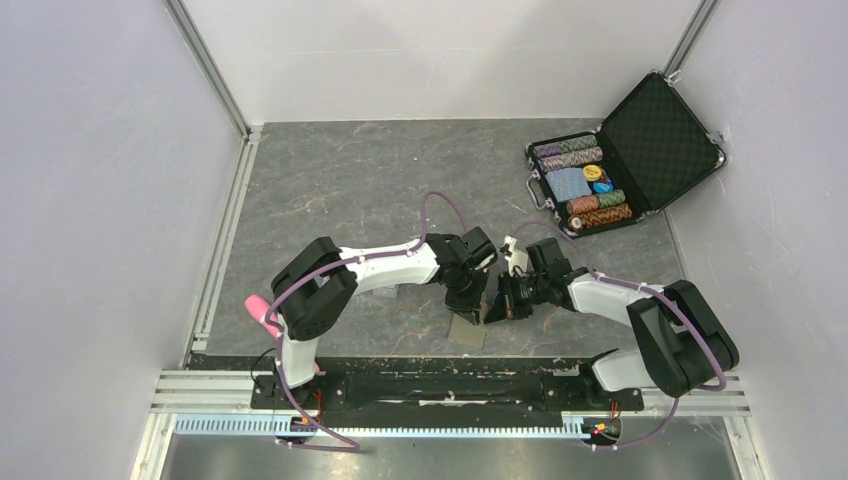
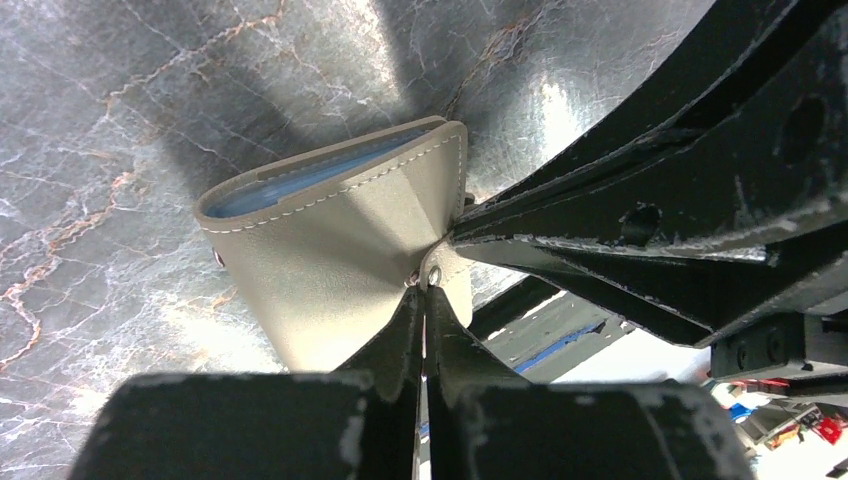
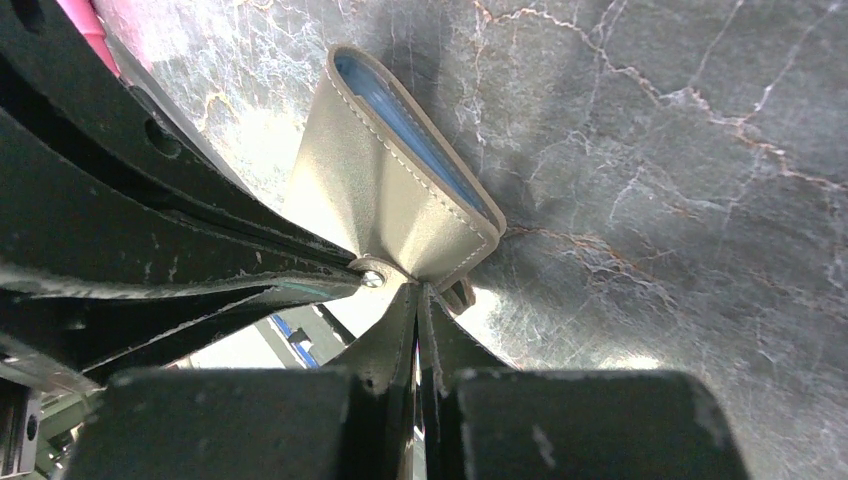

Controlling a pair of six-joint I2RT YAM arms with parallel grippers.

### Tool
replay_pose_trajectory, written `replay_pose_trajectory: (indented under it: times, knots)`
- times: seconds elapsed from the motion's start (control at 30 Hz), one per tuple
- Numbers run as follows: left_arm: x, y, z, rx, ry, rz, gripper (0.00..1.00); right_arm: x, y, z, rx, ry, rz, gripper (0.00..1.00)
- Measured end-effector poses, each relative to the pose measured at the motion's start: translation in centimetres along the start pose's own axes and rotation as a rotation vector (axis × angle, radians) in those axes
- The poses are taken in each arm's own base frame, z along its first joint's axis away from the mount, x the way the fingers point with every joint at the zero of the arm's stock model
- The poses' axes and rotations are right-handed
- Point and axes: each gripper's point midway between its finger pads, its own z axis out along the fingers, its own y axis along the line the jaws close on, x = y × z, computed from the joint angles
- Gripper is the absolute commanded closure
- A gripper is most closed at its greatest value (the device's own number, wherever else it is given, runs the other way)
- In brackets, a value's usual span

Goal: Put the credit cards into the card holder
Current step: Close the card holder at the center of the board.

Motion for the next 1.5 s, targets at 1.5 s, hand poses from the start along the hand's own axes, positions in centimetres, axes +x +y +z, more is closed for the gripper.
replay_pose_trajectory:
  times: [1.5]
  knots:
    - [-0.7, 0.7, -1.6, -0.074, -0.046, 0.023, 0.98, -2.1, -0.8, 0.7, 0.058, -0.023, -0.026, 1.00]
